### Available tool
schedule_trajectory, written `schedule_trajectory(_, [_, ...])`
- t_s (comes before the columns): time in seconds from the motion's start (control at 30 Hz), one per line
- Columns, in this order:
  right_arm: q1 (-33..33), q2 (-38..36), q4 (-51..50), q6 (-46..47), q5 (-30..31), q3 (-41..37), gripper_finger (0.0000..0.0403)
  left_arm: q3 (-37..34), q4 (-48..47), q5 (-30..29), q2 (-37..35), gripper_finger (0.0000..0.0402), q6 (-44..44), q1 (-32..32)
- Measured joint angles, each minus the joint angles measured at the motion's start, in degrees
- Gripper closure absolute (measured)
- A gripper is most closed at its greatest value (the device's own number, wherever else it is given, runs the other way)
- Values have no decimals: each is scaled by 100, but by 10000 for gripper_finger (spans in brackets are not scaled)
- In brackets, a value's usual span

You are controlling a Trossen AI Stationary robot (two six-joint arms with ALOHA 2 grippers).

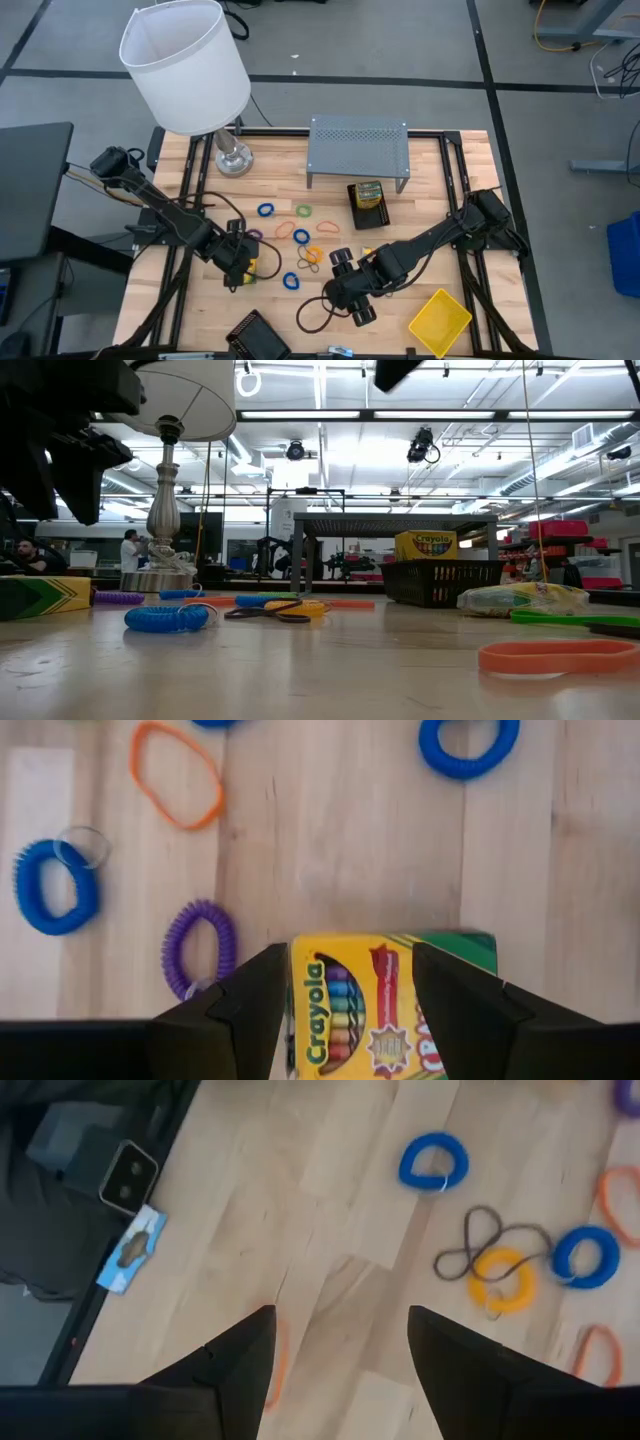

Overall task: Pick & Place Office Desk Supplies
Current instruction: Put the yellow crayon box into the top black bin

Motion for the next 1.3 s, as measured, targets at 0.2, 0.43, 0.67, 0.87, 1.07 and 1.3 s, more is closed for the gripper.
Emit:
schedule_trajectory(0.2, [137, 2, 112, 210, -24, -257, 170, 0, -411, 478, 0, 182, 250, 454])
schedule_trajectory(0.43, [255, 2, 287, 194, -23, -329, 170, -496, 119, 1163, -2, 182, 473, 1013])
schedule_trajectory(0.67, [296, 2, 364, 121, -17, -329, 170, -1049, 561, 1659, -13, 182, 598, 1380])
schedule_trajectory(0.87, [296, 2, 444, 120, -15, -329, 170, -1195, 781, 1829, -22, 201, 809, 1467])
schedule_trajectory(1.07, [293, 2, 476, 120, -13, -329, 169, -1206, 960, 1862, -14, 284, 1099, 1461])
schedule_trajectory(1.3, [291, 2, 513, 167, -8, -329, 170, -1166, 1007, 1359, -24, 395, 1074, 1449])
